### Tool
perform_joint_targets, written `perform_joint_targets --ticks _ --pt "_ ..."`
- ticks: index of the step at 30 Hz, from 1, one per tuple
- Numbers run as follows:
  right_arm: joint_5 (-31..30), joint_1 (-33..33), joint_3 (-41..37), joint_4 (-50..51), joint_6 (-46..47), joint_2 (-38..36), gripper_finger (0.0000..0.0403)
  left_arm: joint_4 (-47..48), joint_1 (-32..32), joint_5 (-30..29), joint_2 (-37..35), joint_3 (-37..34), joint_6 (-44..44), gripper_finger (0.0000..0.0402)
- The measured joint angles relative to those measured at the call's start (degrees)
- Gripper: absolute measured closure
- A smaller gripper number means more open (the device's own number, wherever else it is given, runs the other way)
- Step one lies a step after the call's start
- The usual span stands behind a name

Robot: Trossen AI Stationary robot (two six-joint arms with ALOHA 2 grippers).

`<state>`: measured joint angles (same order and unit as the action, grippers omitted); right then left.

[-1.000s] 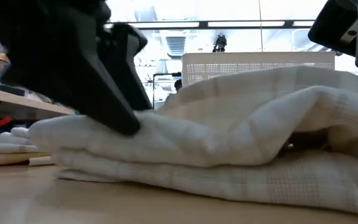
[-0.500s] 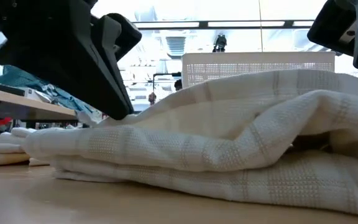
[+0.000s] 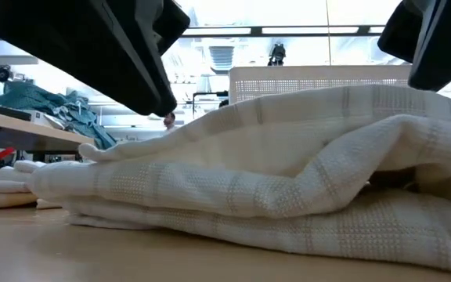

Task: Fold towel
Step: Fold the light gray patterned towel

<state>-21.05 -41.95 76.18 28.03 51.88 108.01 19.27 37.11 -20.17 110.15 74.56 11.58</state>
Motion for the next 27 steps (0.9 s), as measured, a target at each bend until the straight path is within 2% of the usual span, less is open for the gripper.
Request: perform_joint_targets --ticks 4,10,16,19,21,27 --pt "-0.05 0.0 0.0 0.0 0.0 0.0 0.0403 -0.45 -0.03 -0.43 0.0 -0.04 -0.07 0.0308" --pt "-0.05 -0.01 0.0 0.0 0.0 0.0 0.0403 -2.67 -0.03 -4.35 1.27 -0.09 -1.13 0.0231" --pt "-0.1 0.0 -0.02 -0.02 0.0 0.0 0.0403 -3.4 -0.09 -4.94 3.89 -0.13 -1.56 0.0195" --pt "-0.09 0.0 -0.02 -0.02 0.0 0.0 0.0403 -2.62 -0.38 -5.19 4.24 -0.17 -0.29 0.0202" --pt "-0.11 0.0 -0.02 -0.03 0.02 0.0 0.0403 -2.51 -0.42 -5.01 3.76 -0.17 -0.13 0.0223" --pt "-0.52 0.0 -0.02 -0.04 0.02 0.0 0.0403 -1.22 -0.45 -2.88 2.03 -0.17 -0.12 0.0335"
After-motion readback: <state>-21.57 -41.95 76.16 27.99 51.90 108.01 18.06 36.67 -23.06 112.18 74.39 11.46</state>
